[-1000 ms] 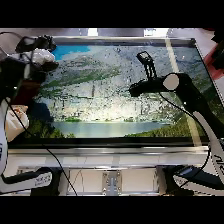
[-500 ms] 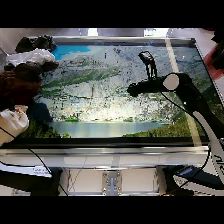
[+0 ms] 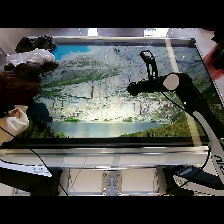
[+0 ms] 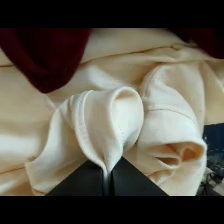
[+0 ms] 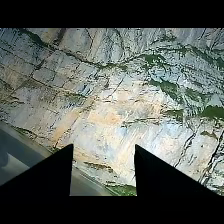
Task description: Fold the shirts.
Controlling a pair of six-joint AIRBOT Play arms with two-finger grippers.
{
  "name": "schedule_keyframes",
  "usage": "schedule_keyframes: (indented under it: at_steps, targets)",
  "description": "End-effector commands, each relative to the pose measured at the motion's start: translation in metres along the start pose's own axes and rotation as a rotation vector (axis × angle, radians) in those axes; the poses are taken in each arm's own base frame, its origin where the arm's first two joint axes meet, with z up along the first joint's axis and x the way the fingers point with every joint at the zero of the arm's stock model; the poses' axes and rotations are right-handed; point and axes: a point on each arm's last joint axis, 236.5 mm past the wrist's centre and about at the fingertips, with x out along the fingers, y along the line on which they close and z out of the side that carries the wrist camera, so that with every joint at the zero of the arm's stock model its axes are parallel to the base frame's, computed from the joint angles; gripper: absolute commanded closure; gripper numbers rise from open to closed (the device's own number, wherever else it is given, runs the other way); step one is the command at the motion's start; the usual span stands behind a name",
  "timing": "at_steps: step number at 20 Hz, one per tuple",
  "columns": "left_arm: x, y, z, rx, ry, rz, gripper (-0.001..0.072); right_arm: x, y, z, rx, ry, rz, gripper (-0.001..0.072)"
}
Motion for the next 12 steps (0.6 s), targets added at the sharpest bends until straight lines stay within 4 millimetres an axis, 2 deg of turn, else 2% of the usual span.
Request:
schedule_keyframes:
  at_steps: [1, 2, 3, 6, 8, 10, 12]
  targets:
    - [-0.011, -0.069, -0.008, 0.018, 0.037, -0.278, 0.0695, -0.001, -0.009, 0.008, -0.022, -0.031, -0.036, 0.0311]
    - [-0.026, -0.104, -0.010, 0.045, 0.046, -0.414, 0.0695, -0.001, -0.017, 0.008, -0.051, -0.031, -0.072, 0.0363]
    - [-0.048, -0.141, -0.010, 0.090, 0.044, -0.546, 0.0696, -0.002, -0.029, 0.008, -0.093, -0.026, -0.122, 0.0378]
    - [-0.143, -0.261, -0.017, 0.284, -0.026, -0.858, 0.0697, -0.013, -0.071, 0.007, -0.174, 0.000, -0.305, 0.0378]
    - [-0.213, -0.340, -0.041, 0.482, -0.109, -0.953, 0.0697, -0.031, -0.107, 0.011, -0.228, 0.011, -0.475, 0.0372]
    - [-0.286, -0.414, -0.077, 0.712, -0.228, -1.015, 0.0697, -0.062, -0.142, 0.018, -0.237, 0.002, -0.655, 0.0359]
    - [-0.373, -0.473, -0.112, 0.881, -0.425, -1.099, 0.0697, -0.097, -0.167, 0.020, -0.204, -0.017, -0.741, 0.0357]
